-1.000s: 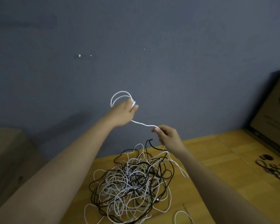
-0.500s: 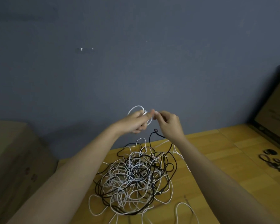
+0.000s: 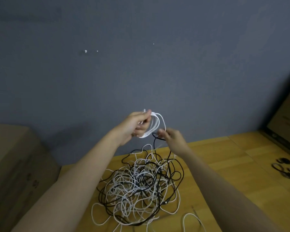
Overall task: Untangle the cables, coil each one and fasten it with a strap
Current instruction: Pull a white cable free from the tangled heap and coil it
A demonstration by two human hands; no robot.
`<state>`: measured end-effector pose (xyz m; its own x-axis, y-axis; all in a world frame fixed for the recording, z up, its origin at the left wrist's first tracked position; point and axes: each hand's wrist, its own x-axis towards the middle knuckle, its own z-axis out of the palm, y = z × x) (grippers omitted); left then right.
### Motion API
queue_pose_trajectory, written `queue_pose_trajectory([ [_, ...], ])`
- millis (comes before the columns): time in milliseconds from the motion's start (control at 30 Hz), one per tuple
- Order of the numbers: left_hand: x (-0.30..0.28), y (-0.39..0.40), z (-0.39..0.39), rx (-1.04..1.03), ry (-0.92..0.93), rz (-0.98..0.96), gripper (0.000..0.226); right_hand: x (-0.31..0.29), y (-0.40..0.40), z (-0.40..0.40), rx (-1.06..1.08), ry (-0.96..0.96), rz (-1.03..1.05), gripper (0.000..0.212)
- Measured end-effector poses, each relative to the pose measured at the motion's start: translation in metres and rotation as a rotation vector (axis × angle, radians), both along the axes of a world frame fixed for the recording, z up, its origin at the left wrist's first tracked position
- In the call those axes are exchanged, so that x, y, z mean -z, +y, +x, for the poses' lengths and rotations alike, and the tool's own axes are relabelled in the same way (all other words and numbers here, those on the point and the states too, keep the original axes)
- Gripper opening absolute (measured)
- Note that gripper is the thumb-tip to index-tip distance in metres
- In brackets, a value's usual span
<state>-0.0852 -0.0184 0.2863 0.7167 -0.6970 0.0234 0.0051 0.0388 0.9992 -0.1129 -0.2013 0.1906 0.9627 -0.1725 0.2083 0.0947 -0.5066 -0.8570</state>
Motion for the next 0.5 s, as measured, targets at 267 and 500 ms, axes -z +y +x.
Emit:
queue_pose_trajectory([
  [267, -0.056, -0.023, 0.041, -0.425, -0.208, -0.078, 0.036, -0.087, -0.011, 0.036, 0.033, -0.039, -0.425, 0.031],
  [500, -0.079, -0.029, 0.05, -0.479, -0.526, 0.244, 0.034, -0.152, 0.0, 0.033, -0.08, -0.107, 0.387, 0.017],
])
